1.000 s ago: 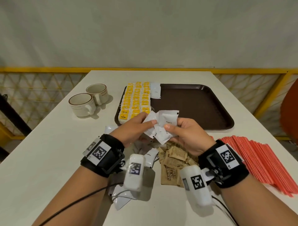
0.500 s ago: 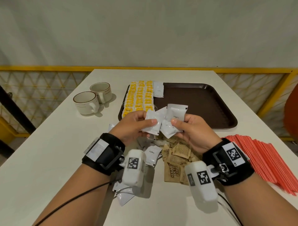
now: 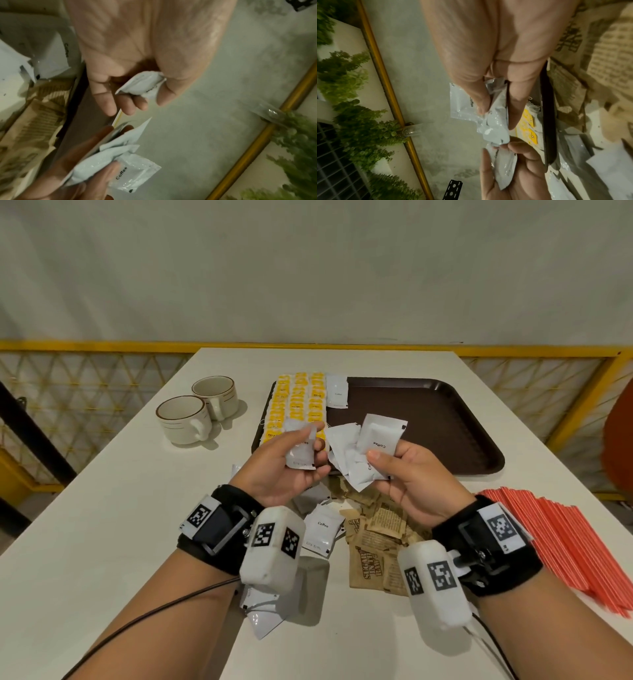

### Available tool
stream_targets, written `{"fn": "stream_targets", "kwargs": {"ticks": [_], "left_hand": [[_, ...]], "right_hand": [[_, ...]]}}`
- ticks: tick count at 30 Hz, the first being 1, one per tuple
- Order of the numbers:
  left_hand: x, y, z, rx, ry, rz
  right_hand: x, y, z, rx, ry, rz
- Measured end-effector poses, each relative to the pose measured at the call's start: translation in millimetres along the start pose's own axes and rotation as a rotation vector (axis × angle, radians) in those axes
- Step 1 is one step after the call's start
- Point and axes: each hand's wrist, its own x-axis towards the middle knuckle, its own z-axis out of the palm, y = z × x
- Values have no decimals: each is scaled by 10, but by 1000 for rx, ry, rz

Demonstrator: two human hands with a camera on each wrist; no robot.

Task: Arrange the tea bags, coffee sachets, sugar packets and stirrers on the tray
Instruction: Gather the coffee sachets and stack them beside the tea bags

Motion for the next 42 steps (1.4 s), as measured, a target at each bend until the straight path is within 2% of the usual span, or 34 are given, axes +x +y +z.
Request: {"fn": "stream_targets", "kwargs": {"ticks": [4,6,9,12,17,22,24,28,31,34,37,40,42], "left_hand": [[-45,-72,55,295,-47,82],[-33,-121,49,371,-51,128],[-16,-92,26,274,57,152],[2,-43,-23,183,95,105],[5,-51,-42,216,123,73],[13,-50,-55,206,186,123],[14,-22,-57,143,201,67],[-28,-3,11,204,70,-172],[-34,-43,57,264,28,-202],[-39,-39,71,268,70,-172],[-46,-41,78,347,104,-27],[-71,-83,134,398,-31,47],[-83,-127,160,446,-60,66]], "right_hand": [[-25,45,46,-19,-76,8],[-31,67,63,-45,-103,12],[-6,33,12,-72,-23,-6],[19,-32,-81,-62,20,-35],[-12,-57,-92,-188,-87,-53],[-21,-22,-87,-189,-179,-3],[-7,-7,-105,-275,-185,-37],[5,27,-97,-549,-272,-179],[19,59,-94,-639,-217,-193],[17,87,-75,-472,-106,-127],[1,87,-29,-184,-113,22],[-22,94,29,-73,-154,89],[-33,95,61,-31,-153,93]]}}
